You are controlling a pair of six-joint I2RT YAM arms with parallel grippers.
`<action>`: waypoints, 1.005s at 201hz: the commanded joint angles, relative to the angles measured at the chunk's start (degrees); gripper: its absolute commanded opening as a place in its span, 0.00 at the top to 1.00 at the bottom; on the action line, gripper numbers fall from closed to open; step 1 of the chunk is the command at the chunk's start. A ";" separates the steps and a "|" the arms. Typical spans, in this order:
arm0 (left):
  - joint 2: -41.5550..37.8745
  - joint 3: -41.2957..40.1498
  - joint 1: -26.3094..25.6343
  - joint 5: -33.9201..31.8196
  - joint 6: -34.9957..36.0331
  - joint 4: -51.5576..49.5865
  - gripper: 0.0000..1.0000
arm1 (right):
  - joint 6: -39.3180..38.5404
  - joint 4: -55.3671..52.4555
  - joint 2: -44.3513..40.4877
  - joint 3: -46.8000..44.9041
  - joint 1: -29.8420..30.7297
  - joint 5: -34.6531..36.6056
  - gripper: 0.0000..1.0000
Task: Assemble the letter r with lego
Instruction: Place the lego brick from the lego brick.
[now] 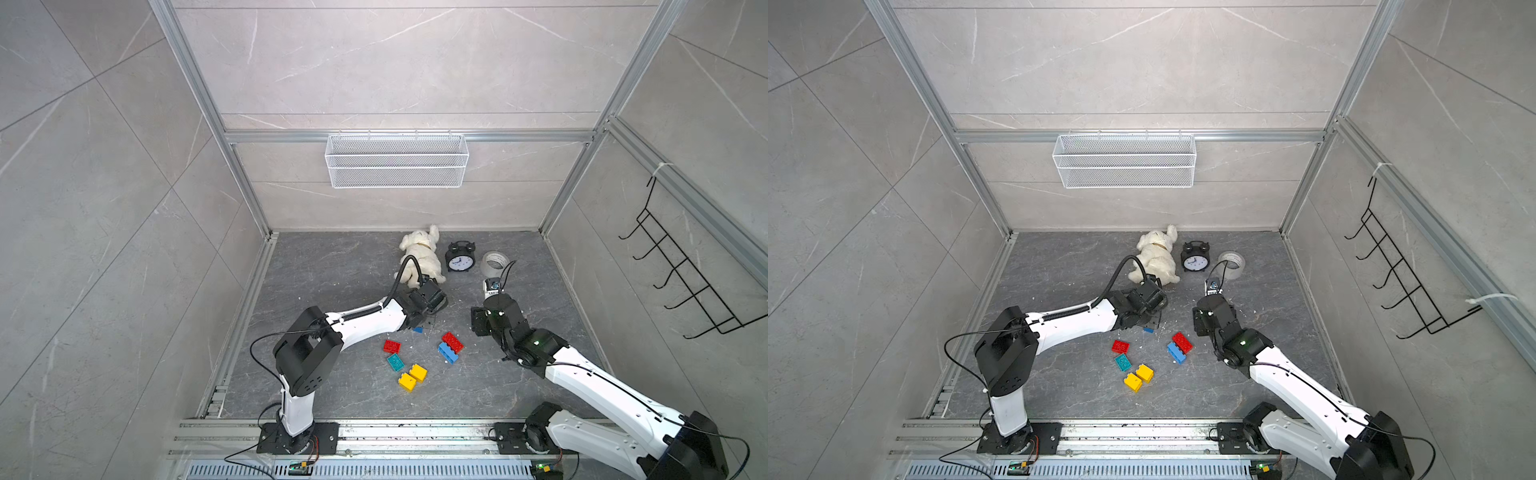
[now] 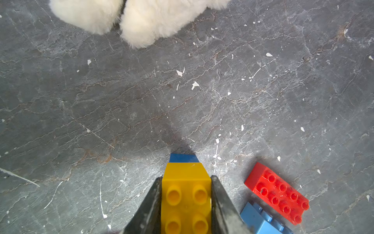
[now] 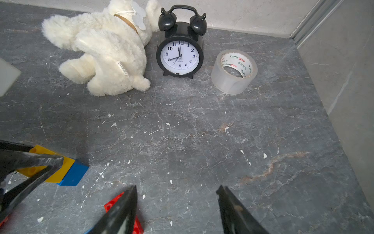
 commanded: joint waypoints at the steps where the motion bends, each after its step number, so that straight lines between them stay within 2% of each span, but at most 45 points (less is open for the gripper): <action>1: 2.17 0.36 -0.28 0.79 -0.50 -0.78 0.89 | 1.00 -0.46 -0.23 -0.63 -0.35 -0.03 0.34; 202: -1.87 -4.34 -0.74 0.65 -0.65 -2.17 0.89 | 1.95 -2.52 -1.00 -0.55 -0.49 -0.12 0.34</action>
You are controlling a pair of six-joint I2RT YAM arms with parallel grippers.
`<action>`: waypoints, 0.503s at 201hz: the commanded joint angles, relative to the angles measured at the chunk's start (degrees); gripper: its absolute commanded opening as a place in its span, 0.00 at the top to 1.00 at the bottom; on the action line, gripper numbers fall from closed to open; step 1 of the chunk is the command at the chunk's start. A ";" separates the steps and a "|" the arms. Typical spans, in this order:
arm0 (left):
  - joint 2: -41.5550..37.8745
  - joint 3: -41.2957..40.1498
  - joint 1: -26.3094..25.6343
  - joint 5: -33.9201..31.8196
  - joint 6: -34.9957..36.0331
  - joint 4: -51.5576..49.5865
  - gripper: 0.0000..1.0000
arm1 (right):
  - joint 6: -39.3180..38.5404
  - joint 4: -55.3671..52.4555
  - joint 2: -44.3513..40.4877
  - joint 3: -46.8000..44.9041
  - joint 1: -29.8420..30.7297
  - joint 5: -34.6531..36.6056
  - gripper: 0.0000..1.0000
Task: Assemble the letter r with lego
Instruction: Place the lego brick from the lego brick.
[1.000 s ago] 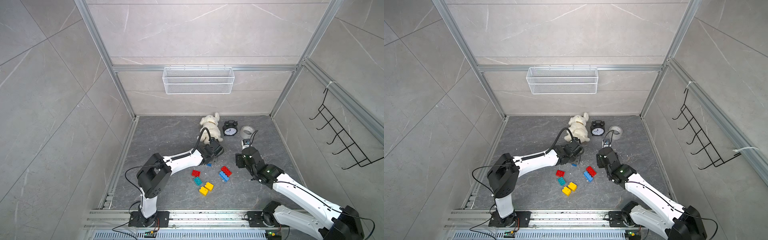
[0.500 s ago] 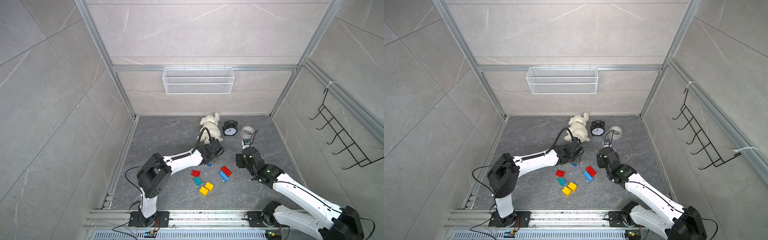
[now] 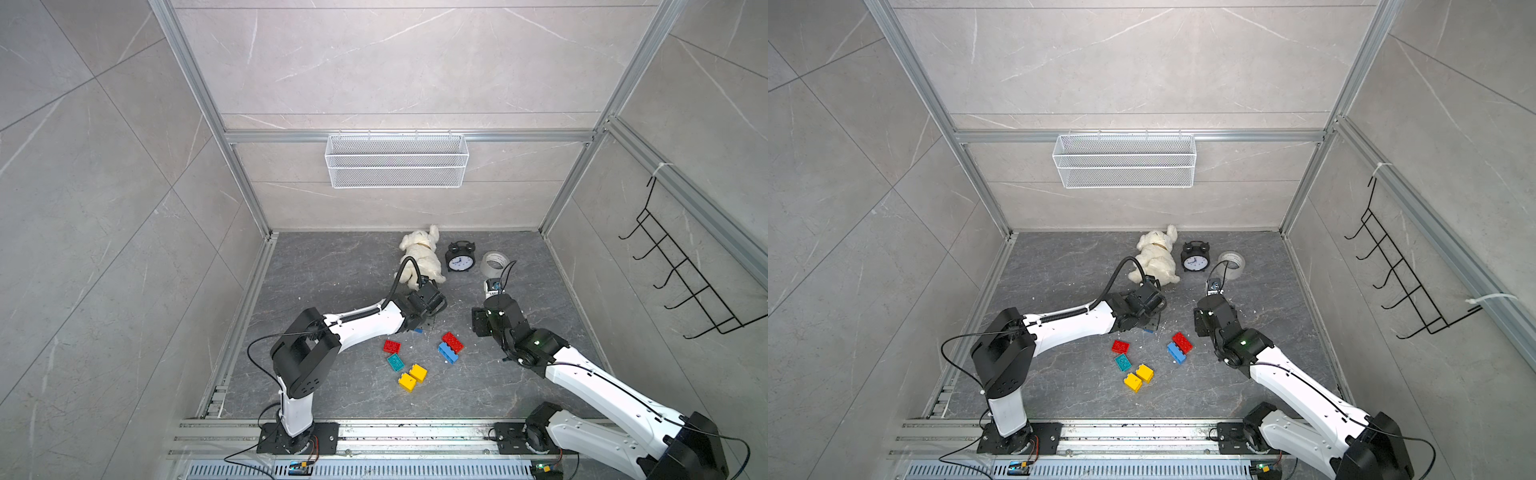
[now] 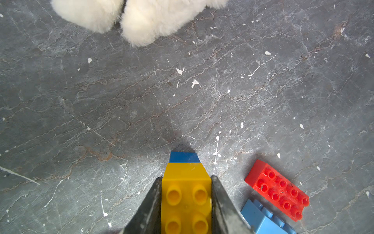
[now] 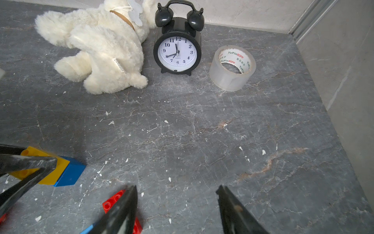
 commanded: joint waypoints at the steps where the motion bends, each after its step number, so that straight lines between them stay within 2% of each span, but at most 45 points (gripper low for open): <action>1: -0.34 -1.90 -0.30 0.92 -0.64 -3.75 0.89 | 1.10 -1.48 -0.87 -0.56 -0.23 0.01 0.34; 101: -1.22 -3.21 -0.47 1.74 0.72 -3.33 0.89 | 1.37 -3.34 -1.55 0.40 -0.23 0.25 0.34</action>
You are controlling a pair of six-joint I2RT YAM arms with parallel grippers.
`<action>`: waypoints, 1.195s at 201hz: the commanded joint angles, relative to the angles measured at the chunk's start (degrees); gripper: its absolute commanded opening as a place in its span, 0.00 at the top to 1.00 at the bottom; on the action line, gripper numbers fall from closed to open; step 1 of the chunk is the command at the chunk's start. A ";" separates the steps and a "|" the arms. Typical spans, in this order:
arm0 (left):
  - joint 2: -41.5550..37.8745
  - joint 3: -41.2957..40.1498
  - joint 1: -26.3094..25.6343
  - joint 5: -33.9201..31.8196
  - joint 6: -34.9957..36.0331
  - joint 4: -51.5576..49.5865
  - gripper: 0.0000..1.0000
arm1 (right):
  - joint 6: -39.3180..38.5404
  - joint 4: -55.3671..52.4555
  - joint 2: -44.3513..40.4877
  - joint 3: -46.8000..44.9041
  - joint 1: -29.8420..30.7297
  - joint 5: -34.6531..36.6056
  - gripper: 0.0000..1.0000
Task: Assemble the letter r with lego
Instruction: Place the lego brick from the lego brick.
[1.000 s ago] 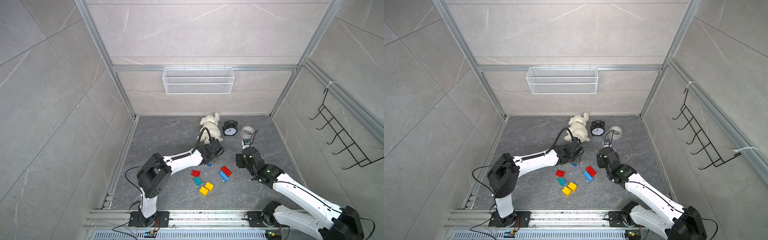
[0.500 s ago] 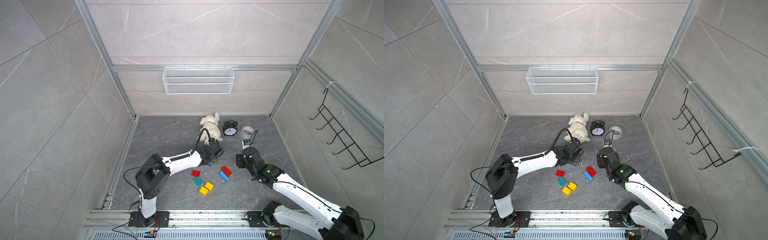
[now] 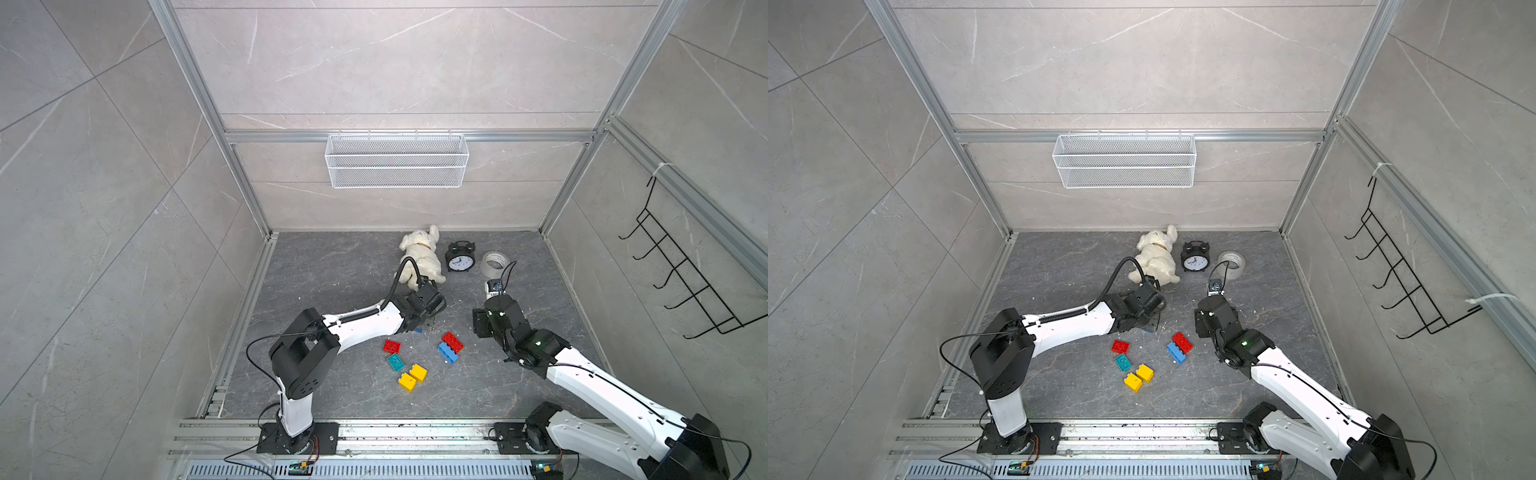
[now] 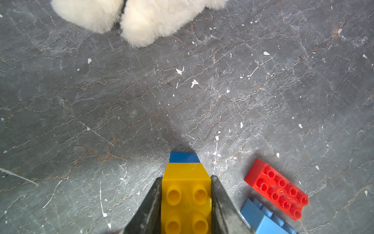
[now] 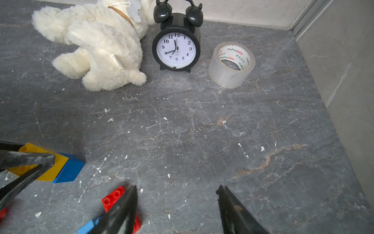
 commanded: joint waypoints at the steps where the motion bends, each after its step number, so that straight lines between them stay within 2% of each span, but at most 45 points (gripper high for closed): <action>1: -0.91 -2.54 -0.32 1.48 0.58 -4.22 0.89 | 1.00 -1.86 -0.85 0.40 -0.23 0.31 0.34; 82: -2.08 -5.92 -0.35 1.28 0.02 -2.77 0.89 | 1.31 -2.29 -0.40 0.79 -0.23 0.21 0.34; 141: -0.80 -3.30 -0.37 1.24 2.29 -1.43 0.89 | 1.57 -2.84 -0.47 0.68 -0.23 0.41 0.34; 240: -3.64 -1.22 -0.14 -0.57 5.30 3.09 0.88 | 2.01 -1.84 -0.43 -0.39 -0.23 0.15 0.34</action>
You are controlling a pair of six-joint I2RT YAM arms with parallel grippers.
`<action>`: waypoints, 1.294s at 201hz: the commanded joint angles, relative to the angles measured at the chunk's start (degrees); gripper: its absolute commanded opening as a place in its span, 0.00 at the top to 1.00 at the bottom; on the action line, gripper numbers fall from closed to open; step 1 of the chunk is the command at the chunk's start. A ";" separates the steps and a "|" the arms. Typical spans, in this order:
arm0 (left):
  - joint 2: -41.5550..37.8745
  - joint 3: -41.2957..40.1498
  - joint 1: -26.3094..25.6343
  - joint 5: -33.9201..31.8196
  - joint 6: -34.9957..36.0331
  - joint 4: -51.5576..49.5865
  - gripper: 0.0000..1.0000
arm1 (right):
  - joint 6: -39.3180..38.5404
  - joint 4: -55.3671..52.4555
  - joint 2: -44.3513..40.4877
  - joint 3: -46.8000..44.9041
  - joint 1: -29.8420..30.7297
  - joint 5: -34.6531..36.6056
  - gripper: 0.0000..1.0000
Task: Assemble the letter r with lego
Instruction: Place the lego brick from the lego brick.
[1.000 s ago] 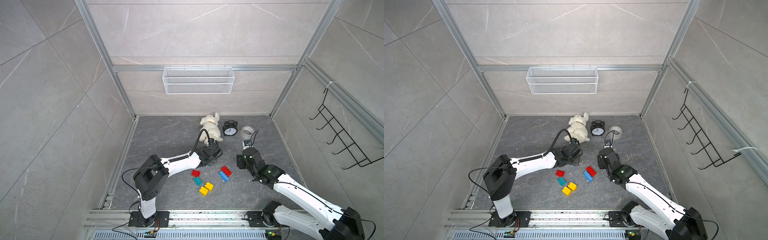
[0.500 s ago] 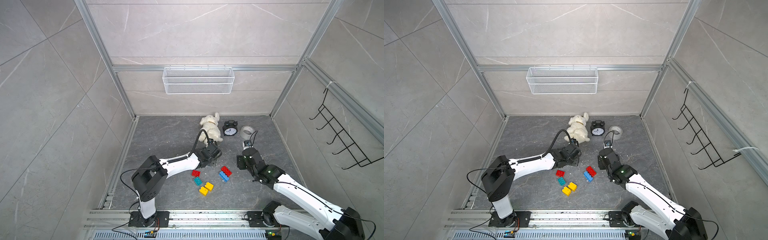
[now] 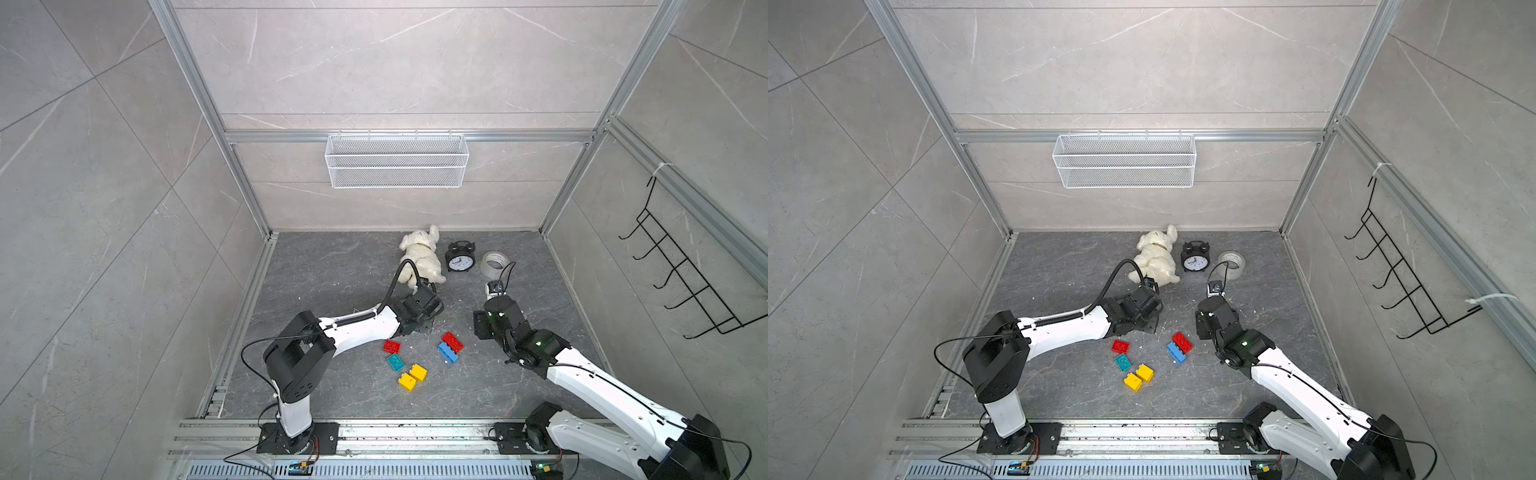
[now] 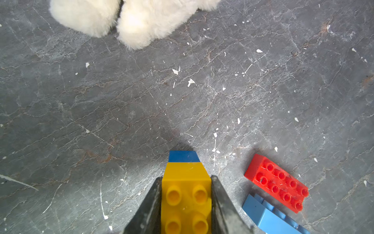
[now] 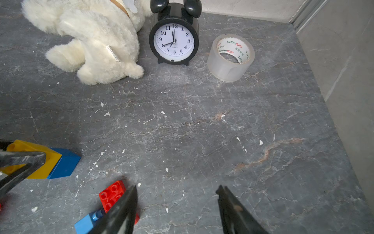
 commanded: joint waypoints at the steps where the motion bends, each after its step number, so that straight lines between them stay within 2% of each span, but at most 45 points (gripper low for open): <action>1: -1.58 2.15 0.03 -0.50 1.76 -0.55 0.88 | 1.38 -0.14 -0.46 -0.39 -0.27 0.15 0.34; 77: -1.53 2.06 0.14 -0.06 1.09 -1.04 0.88 | 1.47 0.22 0.18 -0.84 -0.23 -0.03 0.34; 184: -3.42 -6.93 0.10 1.18 -3.79 3.86 0.88 | 1.28 -0.31 0.21 -0.89 -0.23 0.24 0.34; 241: -4.57 -5.55 0.08 0.02 -0.71 3.69 0.77 | 1.03 -0.02 0.73 -0.50 -0.23 0.03 0.34; 260: -4.09 -5.50 0.05 0.67 -0.87 4.01 0.69 | 1.11 -0.04 0.62 -0.58 -0.24 -0.03 0.34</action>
